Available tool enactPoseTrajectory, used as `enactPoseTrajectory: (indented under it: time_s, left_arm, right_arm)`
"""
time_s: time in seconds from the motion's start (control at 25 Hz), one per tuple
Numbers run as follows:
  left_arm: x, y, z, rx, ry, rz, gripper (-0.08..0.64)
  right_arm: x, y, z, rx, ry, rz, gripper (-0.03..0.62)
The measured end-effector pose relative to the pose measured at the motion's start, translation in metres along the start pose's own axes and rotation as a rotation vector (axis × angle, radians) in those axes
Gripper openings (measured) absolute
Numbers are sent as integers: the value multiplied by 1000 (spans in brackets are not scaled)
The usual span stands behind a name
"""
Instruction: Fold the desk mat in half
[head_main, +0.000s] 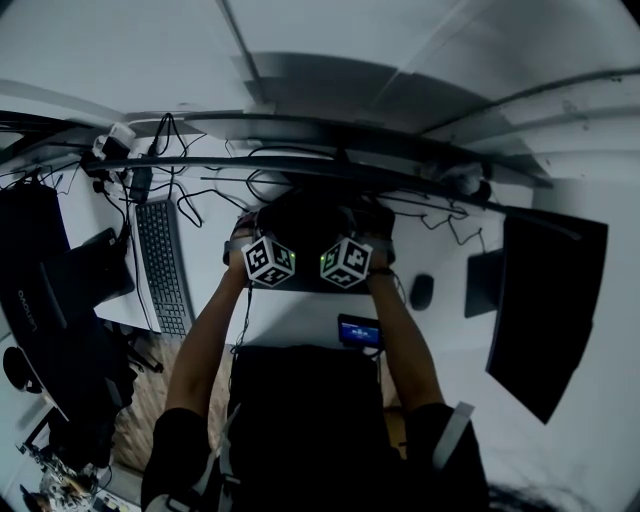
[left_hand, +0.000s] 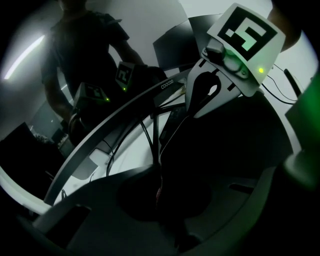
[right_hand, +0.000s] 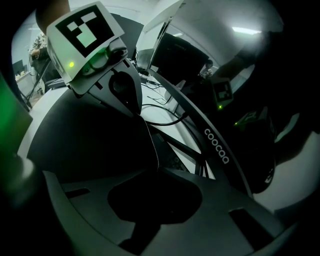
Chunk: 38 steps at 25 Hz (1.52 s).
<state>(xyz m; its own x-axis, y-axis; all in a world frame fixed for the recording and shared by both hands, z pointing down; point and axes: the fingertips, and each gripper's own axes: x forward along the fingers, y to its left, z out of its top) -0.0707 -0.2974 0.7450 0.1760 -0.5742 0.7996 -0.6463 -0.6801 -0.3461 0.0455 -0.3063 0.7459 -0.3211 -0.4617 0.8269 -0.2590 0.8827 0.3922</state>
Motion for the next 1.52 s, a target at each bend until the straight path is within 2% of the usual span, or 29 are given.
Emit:
enactPoseTrajectory:
  time_s: [0.4,0.56,0.64,0.72,0.88,1.28,1.52]
  left_arm:
    - [8,-2,1,-15,9,-2,20]
    - [7,1,1,38,13,46,43]
    - [6,0,-1,51,18,60,52]
    - [3,1,-1,38,20,68,66]
    - [-7,5,6,2,4,84,118]
    - [-38,16,15,-48,-41,165,118]
    - [-58,12,10,-157,-58,145,118]
  right_arm:
    - [3,-1,-1,16,-3,4,18]
    - [2,-3,1,26,-6,-7,21]
    - [2,-5,-1,35,-2,-28,50]
    - [1,-8,-2,50,-3,-49,84]
    - [-6,-19,2,72,-20,-94,97]
    - [-25,-15,6,98,-46,-119,102]
    - [-38,-4,0,213,-57,-88,101]
